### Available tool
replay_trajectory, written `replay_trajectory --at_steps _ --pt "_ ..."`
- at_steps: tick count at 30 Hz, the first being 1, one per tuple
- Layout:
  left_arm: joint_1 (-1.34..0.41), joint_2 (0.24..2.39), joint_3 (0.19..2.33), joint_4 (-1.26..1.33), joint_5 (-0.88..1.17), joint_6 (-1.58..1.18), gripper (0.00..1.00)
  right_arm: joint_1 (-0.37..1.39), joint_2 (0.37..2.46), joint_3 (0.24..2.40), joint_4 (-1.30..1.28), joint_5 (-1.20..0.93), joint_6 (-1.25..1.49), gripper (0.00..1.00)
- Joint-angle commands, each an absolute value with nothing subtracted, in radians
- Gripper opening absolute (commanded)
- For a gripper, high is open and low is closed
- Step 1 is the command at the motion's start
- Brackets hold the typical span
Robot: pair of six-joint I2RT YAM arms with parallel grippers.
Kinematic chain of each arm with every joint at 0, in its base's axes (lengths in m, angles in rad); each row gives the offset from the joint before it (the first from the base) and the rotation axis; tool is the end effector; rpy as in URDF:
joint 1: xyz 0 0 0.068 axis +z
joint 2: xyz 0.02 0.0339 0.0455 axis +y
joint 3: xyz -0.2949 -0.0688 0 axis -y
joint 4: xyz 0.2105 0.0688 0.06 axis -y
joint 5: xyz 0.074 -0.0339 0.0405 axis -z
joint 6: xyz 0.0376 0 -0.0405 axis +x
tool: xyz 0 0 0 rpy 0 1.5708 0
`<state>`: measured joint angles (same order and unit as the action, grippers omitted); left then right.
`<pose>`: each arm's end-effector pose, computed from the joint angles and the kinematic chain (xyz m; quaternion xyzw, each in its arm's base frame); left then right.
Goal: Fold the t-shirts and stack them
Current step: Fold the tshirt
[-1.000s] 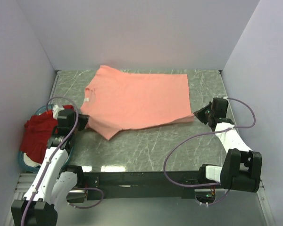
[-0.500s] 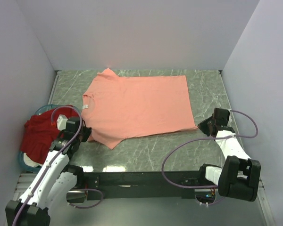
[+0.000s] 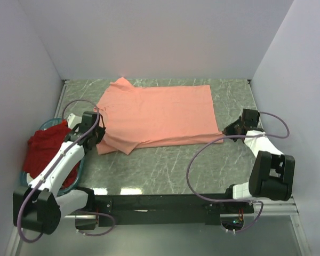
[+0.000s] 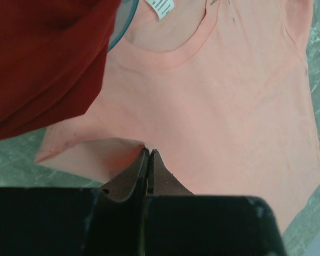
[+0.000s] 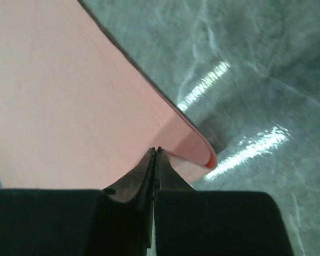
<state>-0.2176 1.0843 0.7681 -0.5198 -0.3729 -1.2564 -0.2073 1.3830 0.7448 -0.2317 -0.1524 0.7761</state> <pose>0.1728 -0.0242 0.2849 -0.5130 0.7631 -0.1091 0.3776 0.2375 -0.0441 0.2410 0.4191 0.8379 0.1647 0.3085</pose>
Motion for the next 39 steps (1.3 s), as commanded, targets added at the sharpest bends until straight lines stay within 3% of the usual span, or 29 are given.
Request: replay_trajectory --at_steps 1,10,39 --pt "-0.219 1.167 0.859 -0.508 -0.434 -1.226 0.04 -0.212 1.443 0.827 -0.190 -0.189 0.773 0.00" --pt "-0.210 1.310 0.989 -0.520 -0.440 -1.190 0.04 -0.207 1.555 0.919 -0.175 -0.233 0.770 0.00" --pt "-0.143 1.485 1.146 -0.502 -0.362 -1.118 0.01 -0.183 1.710 1.092 -0.196 -0.242 0.782 0.00"
